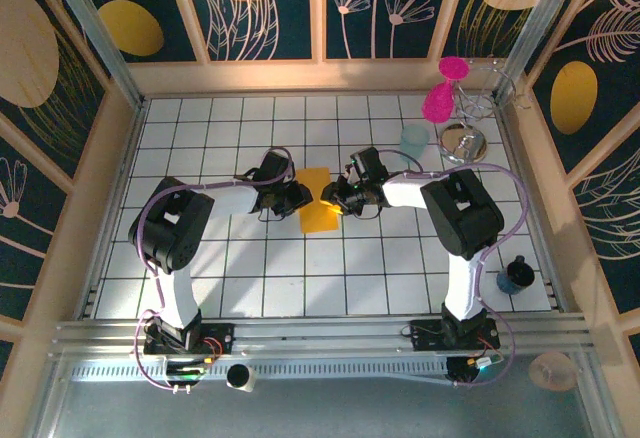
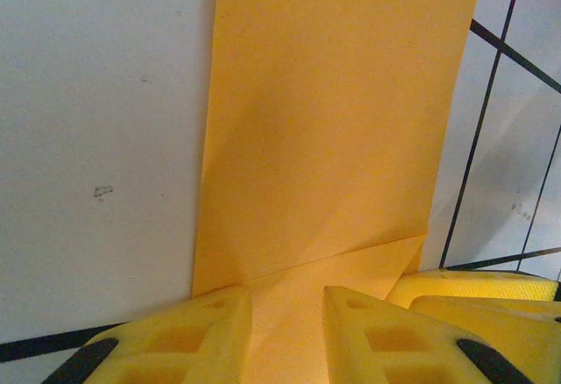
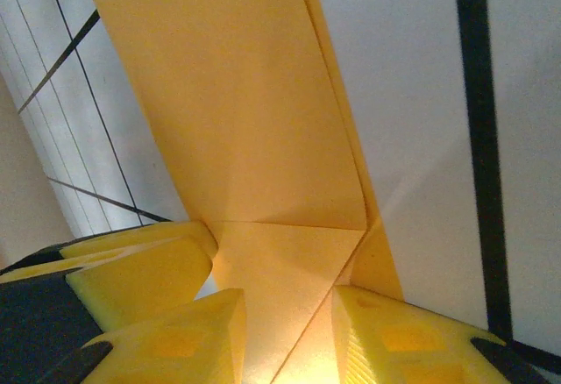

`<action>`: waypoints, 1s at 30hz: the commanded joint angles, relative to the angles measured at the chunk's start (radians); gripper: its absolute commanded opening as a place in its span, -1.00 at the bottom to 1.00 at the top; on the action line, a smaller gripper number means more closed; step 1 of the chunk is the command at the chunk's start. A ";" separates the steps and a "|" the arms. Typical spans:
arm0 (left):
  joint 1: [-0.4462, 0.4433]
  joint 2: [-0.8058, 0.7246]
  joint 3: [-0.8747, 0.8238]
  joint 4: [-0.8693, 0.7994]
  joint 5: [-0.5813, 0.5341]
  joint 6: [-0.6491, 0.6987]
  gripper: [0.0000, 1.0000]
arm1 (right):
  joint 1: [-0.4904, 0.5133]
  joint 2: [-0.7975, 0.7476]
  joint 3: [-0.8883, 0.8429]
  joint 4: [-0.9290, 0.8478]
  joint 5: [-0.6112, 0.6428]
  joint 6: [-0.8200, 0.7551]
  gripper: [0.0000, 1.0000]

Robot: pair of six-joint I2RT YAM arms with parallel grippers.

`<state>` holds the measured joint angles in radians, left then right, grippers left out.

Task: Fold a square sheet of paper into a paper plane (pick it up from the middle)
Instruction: Turn over the paper at the center of the table.

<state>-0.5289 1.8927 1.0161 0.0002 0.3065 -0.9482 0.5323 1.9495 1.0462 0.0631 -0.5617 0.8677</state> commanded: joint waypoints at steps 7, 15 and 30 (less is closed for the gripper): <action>0.005 0.014 -0.026 -0.028 0.000 -0.005 -0.40 | 0.035 0.028 0.043 -0.052 0.033 0.005 -0.36; 0.005 0.008 -0.027 -0.029 -0.003 -0.006 -0.41 | 0.042 0.015 0.015 0.058 -0.043 0.020 -0.46; 0.013 -0.048 -0.017 -0.011 -0.001 -0.030 -0.39 | 0.036 0.024 -0.021 0.132 -0.046 0.056 -0.73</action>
<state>-0.5278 1.8839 1.0142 -0.0013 0.3061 -0.9535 0.5655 1.9629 1.0439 0.1585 -0.6029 0.9092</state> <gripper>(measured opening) 0.301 0.141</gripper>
